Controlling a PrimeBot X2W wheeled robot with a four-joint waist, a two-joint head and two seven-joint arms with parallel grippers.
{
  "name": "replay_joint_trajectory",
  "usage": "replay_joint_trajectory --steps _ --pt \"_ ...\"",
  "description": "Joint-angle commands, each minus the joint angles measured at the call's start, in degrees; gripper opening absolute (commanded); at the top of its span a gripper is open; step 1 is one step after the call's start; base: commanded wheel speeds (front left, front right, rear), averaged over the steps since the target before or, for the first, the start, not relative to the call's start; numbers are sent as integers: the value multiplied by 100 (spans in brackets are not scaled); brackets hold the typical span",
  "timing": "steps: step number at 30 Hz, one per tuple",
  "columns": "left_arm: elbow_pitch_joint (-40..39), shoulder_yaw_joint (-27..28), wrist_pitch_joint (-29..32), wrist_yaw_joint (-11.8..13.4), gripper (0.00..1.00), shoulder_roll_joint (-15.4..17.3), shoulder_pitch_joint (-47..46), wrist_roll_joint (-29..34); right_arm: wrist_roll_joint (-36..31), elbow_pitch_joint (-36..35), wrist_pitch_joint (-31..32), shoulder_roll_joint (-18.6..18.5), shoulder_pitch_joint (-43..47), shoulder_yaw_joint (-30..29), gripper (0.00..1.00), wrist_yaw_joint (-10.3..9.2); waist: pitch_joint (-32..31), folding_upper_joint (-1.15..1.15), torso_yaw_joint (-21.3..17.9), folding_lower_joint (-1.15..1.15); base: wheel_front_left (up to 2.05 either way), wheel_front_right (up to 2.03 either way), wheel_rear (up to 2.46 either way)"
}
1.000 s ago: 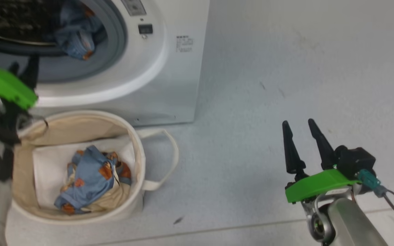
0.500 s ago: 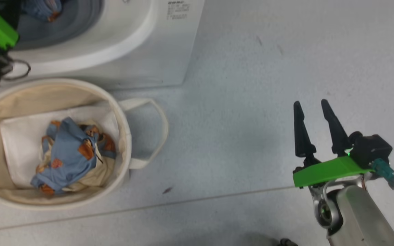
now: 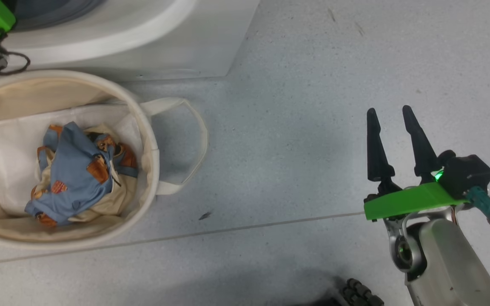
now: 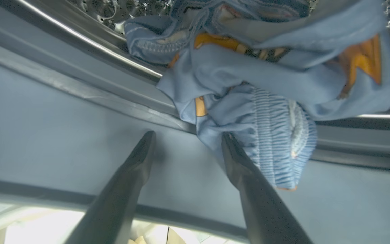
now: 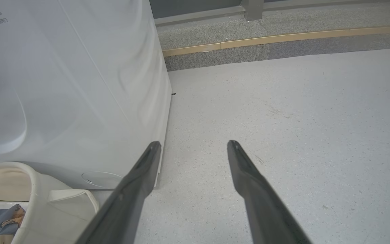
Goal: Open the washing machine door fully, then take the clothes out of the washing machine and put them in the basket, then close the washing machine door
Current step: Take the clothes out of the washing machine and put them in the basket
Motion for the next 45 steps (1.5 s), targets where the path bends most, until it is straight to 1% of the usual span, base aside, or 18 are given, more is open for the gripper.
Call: replay_joint_trajectory --steps 1,8,18,23,24,25,34,40,45 --pt "-129 34 20 -30 100 234 -250 -40 -45 -189 -70 26 104 64 100 5 16 0 7 -1 0 0 0" --pt "-269 -63 -114 -36 100 237 -366 -160 -64 -208 -70 39 112 70 100 5 47 0 22 -1 0 0 0" --pt "-444 -354 17 -38 100 123 -296 -374 -87 -229 -70 -3 98 67 100 5 130 0 45 -1 0 0 0" --pt "-533 -563 -96 -38 100 178 -244 -420 -98 -234 -70 2 109 32 100 5 185 0 4 -1 0 0 0" --pt "-549 -596 -171 -38 21 201 -231 -428 -99 -234 -70 3 115 25 100 5 192 0 -1 -1 0 0 0" --pt "-559 -640 -219 -38 0 214 -211 -434 -100 -234 -70 5 119 18 100 5 196 0 -5 -1 0 0 0" --pt "-654 -814 -902 -38 0 319 11 -728 -104 -185 -70 -19 127 10 100 5 22 0 31 -1 0 0 0" --pt "-763 -847 -1606 -38 0 402 319 -1009 -62 -91 -70 -73 135 68 100 5 -270 0 80 -1 0 0 0" --pt "-997 -993 -1966 -38 0 480 783 -1301 -12 21 -70 -91 151 153 100 5 -595 0 112 -1 0 0 0"
